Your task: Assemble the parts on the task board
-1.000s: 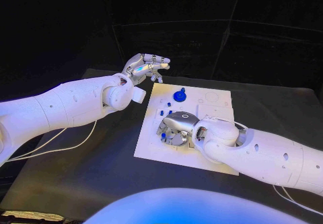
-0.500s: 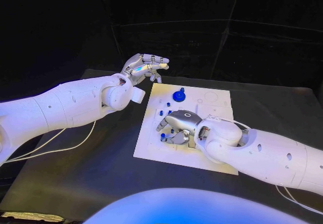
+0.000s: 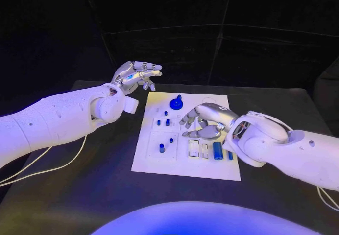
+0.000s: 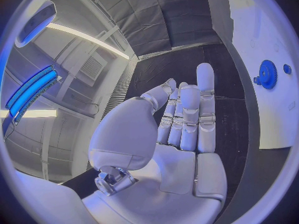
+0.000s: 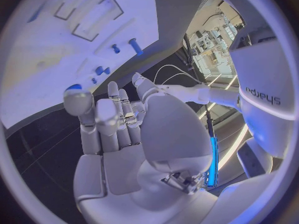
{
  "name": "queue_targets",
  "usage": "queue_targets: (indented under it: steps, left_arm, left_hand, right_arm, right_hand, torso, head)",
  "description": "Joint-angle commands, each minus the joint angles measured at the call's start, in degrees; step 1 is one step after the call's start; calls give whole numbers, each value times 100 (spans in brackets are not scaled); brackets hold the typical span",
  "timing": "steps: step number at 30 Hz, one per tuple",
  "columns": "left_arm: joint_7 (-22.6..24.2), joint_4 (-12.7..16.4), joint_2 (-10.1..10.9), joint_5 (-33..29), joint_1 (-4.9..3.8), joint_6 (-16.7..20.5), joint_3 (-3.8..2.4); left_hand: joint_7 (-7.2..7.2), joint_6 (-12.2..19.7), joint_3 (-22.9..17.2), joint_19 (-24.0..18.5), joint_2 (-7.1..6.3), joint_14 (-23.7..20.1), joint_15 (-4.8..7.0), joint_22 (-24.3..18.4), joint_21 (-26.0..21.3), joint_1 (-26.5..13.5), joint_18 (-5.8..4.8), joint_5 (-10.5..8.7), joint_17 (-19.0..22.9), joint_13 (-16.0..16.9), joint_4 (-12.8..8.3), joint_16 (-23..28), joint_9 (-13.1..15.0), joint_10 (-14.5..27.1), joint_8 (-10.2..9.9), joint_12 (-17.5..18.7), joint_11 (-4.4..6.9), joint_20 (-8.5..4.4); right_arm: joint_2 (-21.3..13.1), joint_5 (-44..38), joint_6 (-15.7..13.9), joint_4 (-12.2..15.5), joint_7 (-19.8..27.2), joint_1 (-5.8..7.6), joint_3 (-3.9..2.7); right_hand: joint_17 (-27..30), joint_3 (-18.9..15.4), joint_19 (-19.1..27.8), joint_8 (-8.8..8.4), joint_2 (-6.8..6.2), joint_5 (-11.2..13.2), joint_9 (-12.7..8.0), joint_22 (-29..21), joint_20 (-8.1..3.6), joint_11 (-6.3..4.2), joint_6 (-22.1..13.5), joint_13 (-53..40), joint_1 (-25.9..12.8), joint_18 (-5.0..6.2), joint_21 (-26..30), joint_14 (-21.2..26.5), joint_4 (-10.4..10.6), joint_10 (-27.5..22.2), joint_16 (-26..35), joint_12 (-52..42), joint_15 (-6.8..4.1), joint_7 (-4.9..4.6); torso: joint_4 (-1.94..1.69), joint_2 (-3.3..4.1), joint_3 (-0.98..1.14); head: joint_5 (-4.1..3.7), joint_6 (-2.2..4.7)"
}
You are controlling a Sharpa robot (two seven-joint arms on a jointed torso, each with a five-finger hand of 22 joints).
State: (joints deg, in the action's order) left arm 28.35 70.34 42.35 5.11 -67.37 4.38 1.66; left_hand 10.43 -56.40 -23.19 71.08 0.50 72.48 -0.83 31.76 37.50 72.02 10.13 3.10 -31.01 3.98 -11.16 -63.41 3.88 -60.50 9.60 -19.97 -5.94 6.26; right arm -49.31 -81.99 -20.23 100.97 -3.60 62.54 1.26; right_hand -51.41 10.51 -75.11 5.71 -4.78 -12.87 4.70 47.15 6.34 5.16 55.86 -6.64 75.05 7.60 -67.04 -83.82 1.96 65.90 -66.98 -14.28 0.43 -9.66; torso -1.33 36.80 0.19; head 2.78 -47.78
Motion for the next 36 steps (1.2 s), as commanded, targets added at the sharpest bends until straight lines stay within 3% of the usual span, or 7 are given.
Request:
queue_targets:
  steps: [1, 4, 9, 11, 15, 22, 36]
  left_arm:
    - [9, 52, 25, -15, -11, -39, -1]
    - [8, 84, 37, -16, -11, -43, -1]
    - [4, 141, 68, -16, -11, -51, 1]
    - [4, 160, 83, -16, -11, -51, 1]
    - [3, 190, 108, -16, -11, -52, 2]
    - [-1, 220, 136, -16, -11, -61, 3]
    - [-10, 213, 140, -16, -10, -81, 7]
  left_hand:
    - [8, 13, -7, -46, 20, -58, 1, -5, -27, 5, 33, -7, 5, -9, -30, 31, -6, 54, 4, -24, -2, 10]
    - [7, 12, -8, -47, 20, -58, 1, -5, -28, 5, 33, -8, 3, -8, -30, 30, -5, 54, 5, -25, -2, 10]
    - [7, 12, -8, -47, 20, -58, 1, -5, -28, 5, 33, -8, 3, -8, -30, 30, -5, 54, 5, -25, -2, 10]
    - [7, 12, -8, -47, 20, -58, 1, -5, -28, 5, 33, -8, 3, -8, -30, 30, -5, 54, 5, -25, -2, 10]
    - [7, 12, -8, -47, 20, -58, 1, -5, -28, 5, 33, -8, 3, -8, -30, 30, -5, 54, 5, -25, -2, 10]
    - [7, 11, -8, -47, 20, -58, 1, -6, -28, 4, 33, -8, 3, -8, -30, 29, -5, 53, 6, -26, -2, 10]
    - [7, 7, -8, -47, 21, -58, 1, -7, -29, 0, 33, -8, 2, -8, -30, 27, -4, 52, 9, -30, -2, 10]
  right_arm:
    - [-310, 1183, -258, 55, -295, 59, 9]
    - [-594, 1333, -233, 101, -603, 84, 13]
    - [-924, 1251, -120, 216, -1318, -4, 20]
    - [-1000, 1162, -79, 261, -1609, -78, 22]
    - [-1071, 893, -6, 345, -2065, -238, 25]
    - [-1045, 335, 109, 436, -2543, -474, 29]
    - [-905, -64, 395, 459, -2849, -646, 31]
  right_hand:
    - [-253, -160, -145, 93, -72, -121, 24, 243, -117, -144, 165, -197, -179, -40, -153, -61, 174, 448, -181, -326, -152, 123]
    - [-551, -432, -324, 224, -152, -323, 60, 633, -236, -285, 276, -577, -369, -108, -391, -143, 369, 867, -399, -844, -259, 250]
    - [-1130, -898, -551, 447, -117, -339, 137, 1245, -349, -392, 294, -1559, -694, -213, -761, -245, 846, 860, -813, -1870, -323, 355]
    - [-1518, -1329, -588, 739, -52, -263, 256, 1420, -381, -441, 170, -3413, -575, -255, -881, -269, 1224, 662, -1098, -3518, -330, 366]
    - [-1866, -1610, -633, 941, -99, -167, 336, 1614, -355, -387, 54, -4487, -479, -270, -988, -306, 1430, 796, -1303, -4401, -347, 364]
    - [-2277, -1904, -667, 1283, -7, -183, 463, 1790, -340, -387, -159, -5717, -365, -298, -1092, -352, 1459, 1121, -1537, -5405, -344, 357]
    - [-2566, -2103, -707, 1566, 39, -233, 581, 1941, -342, -399, -229, -6298, -542, -321, -1176, -389, 1477, 1320, -1693, -5865, -349, 384]
  torso:
    - [62, -42, -40]
    - [99, -47, -37]
    - [153, -52, -29]
    - [177, -58, -33]
    - [191, -62, -38]
    - [171, -54, -32]
    - [178, -52, -28]
  head:
    - [-190, 50]
    - [-342, 75]
    - [-450, 83]
    - [-500, 75]
    - [-550, 79]
    - [-567, 51]
    - [-564, 15]
